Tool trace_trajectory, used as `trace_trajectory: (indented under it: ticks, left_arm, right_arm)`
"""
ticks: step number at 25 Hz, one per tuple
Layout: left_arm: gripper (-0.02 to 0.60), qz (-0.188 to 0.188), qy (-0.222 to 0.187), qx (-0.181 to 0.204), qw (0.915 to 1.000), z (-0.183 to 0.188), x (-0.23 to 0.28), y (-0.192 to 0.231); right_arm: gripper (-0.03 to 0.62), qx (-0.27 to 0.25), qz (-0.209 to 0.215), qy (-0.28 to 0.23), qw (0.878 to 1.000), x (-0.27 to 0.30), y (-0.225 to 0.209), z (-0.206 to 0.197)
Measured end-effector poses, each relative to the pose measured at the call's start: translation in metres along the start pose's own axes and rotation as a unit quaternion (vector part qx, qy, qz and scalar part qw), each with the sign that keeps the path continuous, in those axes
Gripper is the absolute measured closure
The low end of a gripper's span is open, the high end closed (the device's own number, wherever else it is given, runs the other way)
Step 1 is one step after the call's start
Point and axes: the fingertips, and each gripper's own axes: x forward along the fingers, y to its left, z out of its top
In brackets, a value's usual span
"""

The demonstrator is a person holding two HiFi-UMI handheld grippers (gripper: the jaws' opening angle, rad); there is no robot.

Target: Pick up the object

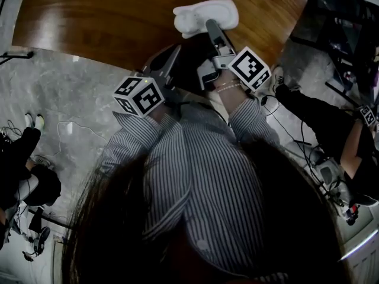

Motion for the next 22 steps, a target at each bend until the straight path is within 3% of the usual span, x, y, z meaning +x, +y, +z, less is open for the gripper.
trace_trajectory:
  ticks: [3,9,15,22]
  left_arm:
    - [0.575,-0.005,-0.016,0.013,0.9998,0.016,-0.009,-0.002]
    - [0.575,-0.013,-0.033,0.053,0.9979,0.03,-0.008,-0.047]
    - [0.575,-0.019,-0.052,0.076,0.9956,0.055,-0.021,-0.057]
    - [0.575,-0.027,-0.065,0.105,0.992,0.059,-0.026,-0.08]
  right_arm:
    - [0.464,-0.02,0.008,-0.007,1.0,-0.007,0.014,0.001]
    - [0.464,-0.059,0.028,-0.029,0.997,-0.051,0.034,0.034]
    - [0.464,-0.108,0.038,-0.038,0.993,-0.062,0.059,0.039]
    - [0.464,-0.174,0.054,-0.038,0.983,-0.093,0.071,0.042]
